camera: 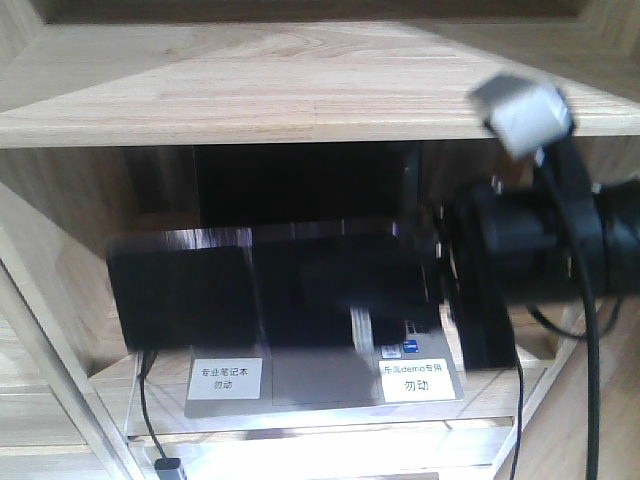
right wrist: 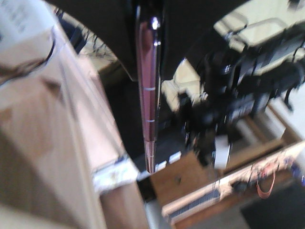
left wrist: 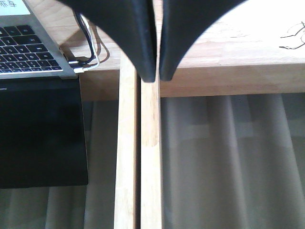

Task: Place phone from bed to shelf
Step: 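Raise the right gripper with the phone above the upper shelf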

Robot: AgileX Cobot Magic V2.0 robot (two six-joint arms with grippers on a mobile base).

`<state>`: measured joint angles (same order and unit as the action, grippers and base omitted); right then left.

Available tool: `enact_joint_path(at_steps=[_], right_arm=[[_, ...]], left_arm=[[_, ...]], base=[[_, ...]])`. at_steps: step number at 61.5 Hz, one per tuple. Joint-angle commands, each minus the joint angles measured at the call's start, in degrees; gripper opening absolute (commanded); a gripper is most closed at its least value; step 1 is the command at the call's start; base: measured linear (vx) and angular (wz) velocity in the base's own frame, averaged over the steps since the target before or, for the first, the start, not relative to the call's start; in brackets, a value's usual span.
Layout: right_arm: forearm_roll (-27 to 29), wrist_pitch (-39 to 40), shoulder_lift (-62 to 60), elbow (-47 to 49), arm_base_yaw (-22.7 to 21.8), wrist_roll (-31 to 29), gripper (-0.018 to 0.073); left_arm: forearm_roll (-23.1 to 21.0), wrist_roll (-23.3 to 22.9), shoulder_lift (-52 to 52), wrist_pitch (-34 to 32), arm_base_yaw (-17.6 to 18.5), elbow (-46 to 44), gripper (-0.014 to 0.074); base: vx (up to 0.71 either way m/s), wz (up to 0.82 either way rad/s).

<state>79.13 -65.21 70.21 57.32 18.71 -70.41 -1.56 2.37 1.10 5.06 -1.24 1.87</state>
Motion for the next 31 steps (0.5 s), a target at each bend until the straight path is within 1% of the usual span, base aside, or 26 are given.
enact_joint_path(at_steps=[1, 6, 11, 20, 25, 31], right_arm=[[6.9, 0.8, -1.4, 5.4, -0.1, -1.2, -0.0003], [6.8, 3.2, -1.4, 9.4, -0.1, -0.5, -0.0003], [6.6, 7.6, -1.4, 13.1, -0.1, 0.4, -0.0003], [4.6, 15.1, -0.6, 19.6, -0.1, 1.0, -0.0003], [3.7, 16.4, 0.9, 23.5, -0.1, 1.0, -0.0003], [3.7, 15.9, 4.4, 28.5, -0.1, 1.0, -0.0003]], left_arm=[[-0.6, -0.5, 0.4, -4.2, -0.2, -1.4, 0.0001], [-0.6, -0.5, 0.4, -4.2, -0.2, -1.4, 0.0001], [-0.6, -0.5, 0.4, -4.2, -0.2, -1.4, 0.0001], [-0.6, -0.5, 0.4, -4.2, -0.2, -1.4, 0.0001], [-0.6, -0.5, 0.4, -4.2, -0.2, -1.4, 0.0001], [-0.6, -0.5, 0.4, -4.2, -0.2, -1.4, 0.0001]], base=[[0.0, 0.0], [0.0, 0.0], [0.0, 0.0], [0.0, 0.0], [0.0, 0.0], [0.0, 0.0]])
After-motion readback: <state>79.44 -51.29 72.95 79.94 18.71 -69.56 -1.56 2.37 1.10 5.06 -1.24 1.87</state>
